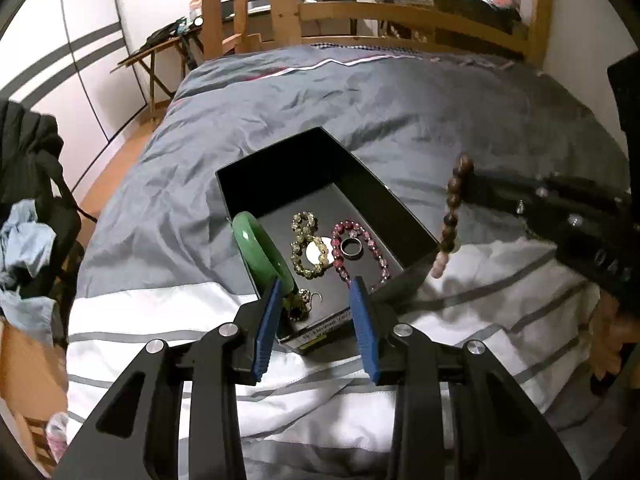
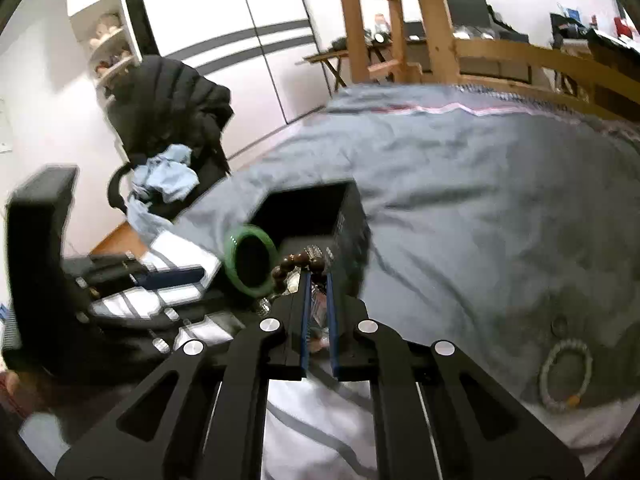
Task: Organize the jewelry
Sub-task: 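Open both tools to drop the two bracelets into the box, then move both tools to the white bead bracelet and silver ring on the duvet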
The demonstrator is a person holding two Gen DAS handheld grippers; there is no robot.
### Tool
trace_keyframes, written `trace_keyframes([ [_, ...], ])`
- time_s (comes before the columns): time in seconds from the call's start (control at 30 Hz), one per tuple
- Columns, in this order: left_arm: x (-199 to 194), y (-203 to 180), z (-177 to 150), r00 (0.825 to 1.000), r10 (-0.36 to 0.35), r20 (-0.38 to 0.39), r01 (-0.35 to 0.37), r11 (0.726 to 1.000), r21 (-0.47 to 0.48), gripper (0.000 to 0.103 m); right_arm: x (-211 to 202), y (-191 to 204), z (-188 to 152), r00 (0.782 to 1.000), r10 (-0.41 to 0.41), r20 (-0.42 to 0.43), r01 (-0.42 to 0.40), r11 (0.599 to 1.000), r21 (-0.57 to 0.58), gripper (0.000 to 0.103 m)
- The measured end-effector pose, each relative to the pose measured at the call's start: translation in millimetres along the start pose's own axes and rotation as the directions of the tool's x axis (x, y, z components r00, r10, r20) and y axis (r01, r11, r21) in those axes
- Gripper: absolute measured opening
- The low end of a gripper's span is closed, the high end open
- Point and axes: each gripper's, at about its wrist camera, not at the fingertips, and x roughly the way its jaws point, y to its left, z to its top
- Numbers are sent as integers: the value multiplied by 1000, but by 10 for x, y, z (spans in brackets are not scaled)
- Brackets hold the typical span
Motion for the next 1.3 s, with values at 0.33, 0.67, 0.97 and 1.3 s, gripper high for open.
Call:
trace_keyframes([
  [0.33,-61,187,38,999,17,38,-13,995,-102,70,318,217,224,996,77,-53,-78,997,-11,9],
  [0.67,-151,282,123,998,4,64,8,982,-186,76,-12,-6,58,994,-104,39,104,995,-3,92],
  [0.97,-331,-425,484,992,-7,128,11,999,-33,88,-727,-881,-189,957,-287,44,284,957,56,92],
  [1.3,-79,-1410,921,990,-119,77,113,990,84,89,-875,-1413,-647,943,-330,31,324,938,125,92],
])
